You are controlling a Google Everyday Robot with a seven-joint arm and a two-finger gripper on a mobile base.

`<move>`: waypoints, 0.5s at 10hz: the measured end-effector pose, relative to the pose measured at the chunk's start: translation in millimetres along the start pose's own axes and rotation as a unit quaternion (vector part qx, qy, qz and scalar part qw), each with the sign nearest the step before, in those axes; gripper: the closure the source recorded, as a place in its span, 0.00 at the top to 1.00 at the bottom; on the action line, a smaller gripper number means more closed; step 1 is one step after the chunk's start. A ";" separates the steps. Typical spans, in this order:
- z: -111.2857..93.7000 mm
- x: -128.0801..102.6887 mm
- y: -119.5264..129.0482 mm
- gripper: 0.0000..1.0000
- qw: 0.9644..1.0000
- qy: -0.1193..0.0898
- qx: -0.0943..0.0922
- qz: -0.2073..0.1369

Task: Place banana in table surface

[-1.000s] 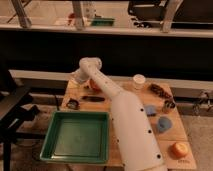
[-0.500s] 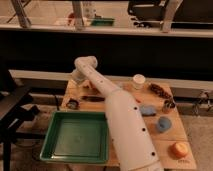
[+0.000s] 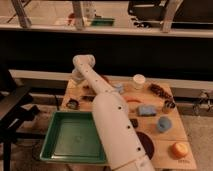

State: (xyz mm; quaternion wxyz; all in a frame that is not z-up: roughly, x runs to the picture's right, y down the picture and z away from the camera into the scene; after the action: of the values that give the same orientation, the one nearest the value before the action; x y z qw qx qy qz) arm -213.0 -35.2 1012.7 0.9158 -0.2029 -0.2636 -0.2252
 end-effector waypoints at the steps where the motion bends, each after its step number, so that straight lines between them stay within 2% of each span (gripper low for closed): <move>1: 2.2 2.1 0.6 0.80 1.000 0.004 -0.005 0.011; 5: -0.2 16.6 0.5 0.80 0.999 0.027 -0.002 0.047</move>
State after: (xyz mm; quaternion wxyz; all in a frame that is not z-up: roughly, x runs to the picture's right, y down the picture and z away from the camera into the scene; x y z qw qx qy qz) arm -200.0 -39.9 1022.0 0.9315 -0.2110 -0.2289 -0.1882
